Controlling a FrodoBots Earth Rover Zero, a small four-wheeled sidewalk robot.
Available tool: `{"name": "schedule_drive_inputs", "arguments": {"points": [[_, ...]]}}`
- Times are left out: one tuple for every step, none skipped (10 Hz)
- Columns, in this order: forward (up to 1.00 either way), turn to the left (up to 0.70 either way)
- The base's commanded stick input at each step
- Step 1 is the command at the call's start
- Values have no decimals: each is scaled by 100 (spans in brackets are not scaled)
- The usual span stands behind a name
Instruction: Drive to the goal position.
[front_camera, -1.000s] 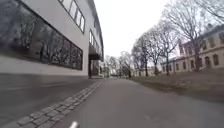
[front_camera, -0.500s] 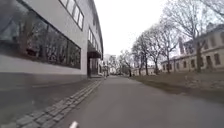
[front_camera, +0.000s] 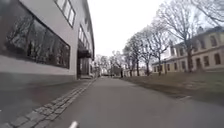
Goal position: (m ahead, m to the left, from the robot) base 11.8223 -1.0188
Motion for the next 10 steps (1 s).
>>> {"name": "schedule_drive_inputs", "arguments": {"points": [[100,1],[100,1],[100,1],[100,1],[100,1],[100,1],[100,1],[100,1],[100,1],[100,1]]}}
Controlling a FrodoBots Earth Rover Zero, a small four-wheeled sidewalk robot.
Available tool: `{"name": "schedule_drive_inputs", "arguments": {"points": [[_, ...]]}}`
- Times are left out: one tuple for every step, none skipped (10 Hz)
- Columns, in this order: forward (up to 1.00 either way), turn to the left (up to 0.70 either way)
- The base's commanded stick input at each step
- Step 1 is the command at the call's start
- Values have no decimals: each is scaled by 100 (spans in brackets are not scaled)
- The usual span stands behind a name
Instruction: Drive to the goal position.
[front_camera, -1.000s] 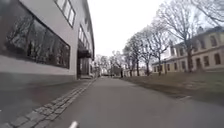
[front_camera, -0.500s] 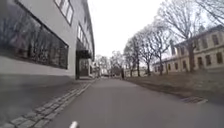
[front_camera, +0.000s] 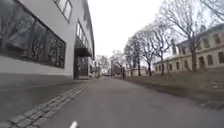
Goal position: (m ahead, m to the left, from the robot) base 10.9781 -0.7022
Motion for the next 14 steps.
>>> {"name": "schedule_drive_inputs", "arguments": {"points": [[100,1],[100,1],[100,1],[100,1],[100,1],[100,1],[100,1],[100,1],[100,1],[100,1],[100,1],[100,1],[100,1],[100,1]]}}
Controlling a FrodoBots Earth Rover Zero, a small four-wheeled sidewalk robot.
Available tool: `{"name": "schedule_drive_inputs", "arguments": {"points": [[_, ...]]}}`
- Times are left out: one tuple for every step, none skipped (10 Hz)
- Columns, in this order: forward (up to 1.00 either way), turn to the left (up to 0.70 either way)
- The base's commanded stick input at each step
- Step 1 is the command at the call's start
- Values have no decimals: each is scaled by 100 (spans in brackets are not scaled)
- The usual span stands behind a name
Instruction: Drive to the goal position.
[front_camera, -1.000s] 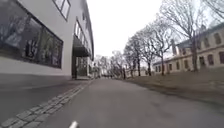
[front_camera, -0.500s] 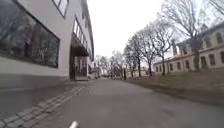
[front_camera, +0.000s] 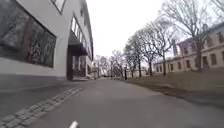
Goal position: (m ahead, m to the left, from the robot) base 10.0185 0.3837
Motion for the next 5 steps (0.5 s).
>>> {"name": "schedule_drive_inputs", "arguments": {"points": [[100,1],[100,1],[100,1],[100,1],[100,1]]}}
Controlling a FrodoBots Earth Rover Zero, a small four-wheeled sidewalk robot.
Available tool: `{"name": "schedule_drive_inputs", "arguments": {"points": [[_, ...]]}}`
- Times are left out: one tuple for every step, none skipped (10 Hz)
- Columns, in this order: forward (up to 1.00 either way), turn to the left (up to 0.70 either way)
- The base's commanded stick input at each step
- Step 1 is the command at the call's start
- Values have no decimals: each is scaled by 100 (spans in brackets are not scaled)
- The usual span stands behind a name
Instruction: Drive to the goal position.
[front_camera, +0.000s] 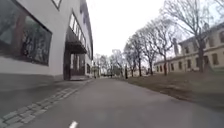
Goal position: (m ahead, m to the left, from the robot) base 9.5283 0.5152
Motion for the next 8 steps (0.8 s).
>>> {"name": "schedule_drive_inputs", "arguments": {"points": [[100,1],[100,1],[100,1],[100,1],[100,1],[100,1],[100,1],[100,1]]}}
